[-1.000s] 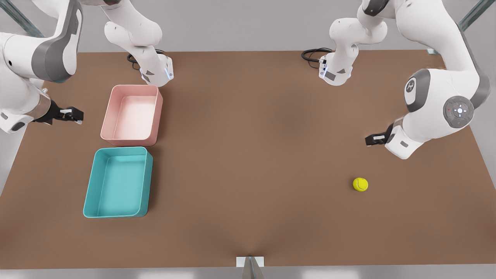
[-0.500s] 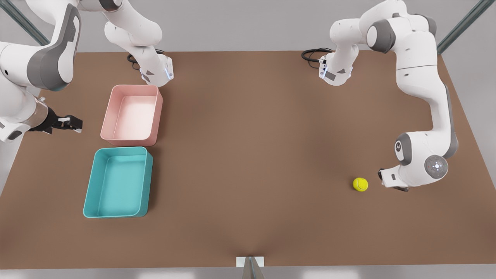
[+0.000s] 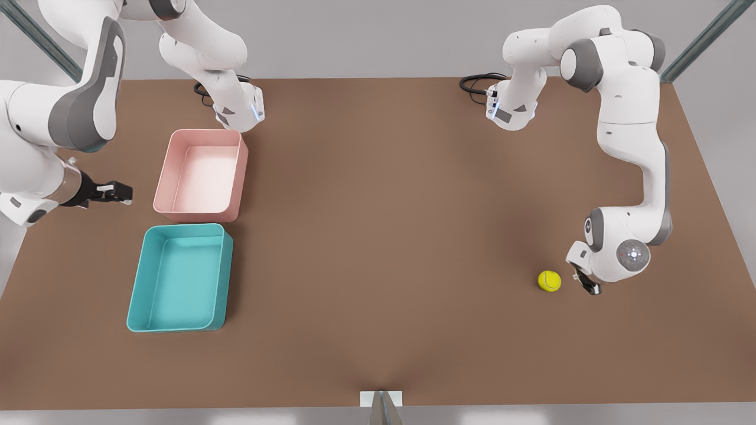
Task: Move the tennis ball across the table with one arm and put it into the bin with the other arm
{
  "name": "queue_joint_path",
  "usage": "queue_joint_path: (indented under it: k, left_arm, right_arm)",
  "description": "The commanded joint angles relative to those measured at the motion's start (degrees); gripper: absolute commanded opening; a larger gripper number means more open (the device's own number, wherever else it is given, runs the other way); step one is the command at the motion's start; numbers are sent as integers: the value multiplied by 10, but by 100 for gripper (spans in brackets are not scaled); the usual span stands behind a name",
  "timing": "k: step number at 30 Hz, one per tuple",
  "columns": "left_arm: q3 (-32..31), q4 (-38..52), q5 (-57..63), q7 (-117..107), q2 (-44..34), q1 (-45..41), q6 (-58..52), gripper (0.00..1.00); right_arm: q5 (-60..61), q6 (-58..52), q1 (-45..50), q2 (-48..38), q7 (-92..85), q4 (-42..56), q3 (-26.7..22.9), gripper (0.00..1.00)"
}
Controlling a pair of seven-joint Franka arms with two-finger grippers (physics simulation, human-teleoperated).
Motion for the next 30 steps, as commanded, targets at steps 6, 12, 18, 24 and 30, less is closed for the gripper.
queue_joint_path:
  k: [6, 12, 18, 24, 30]
  left_arm:
    - [0, 0, 14, 180, 11, 0, 17, 21]
    - [0, 1, 15, 182, 30, -8, 30, 21]
    - [0, 2, 1, -11, 27, -102, 30, 21]
    - [-5, 11, -171, -453, -28, -170, -87, 21]
    - [14, 192, -19, -592, -96, -149, -398, 28]
  right_arm:
    - [-1, 2, 1, 0, -27, 0, 0, 100]
    - [0, 3, 2, 0, -27, 0, -5, 100]
    - [5, 4, 2, 6, -27, -1, -11, 100]
    - [9, 6, 2, 13, -27, -1, -15, 100]
    - [12, 9, 2, 13, -27, 0, -16, 100]
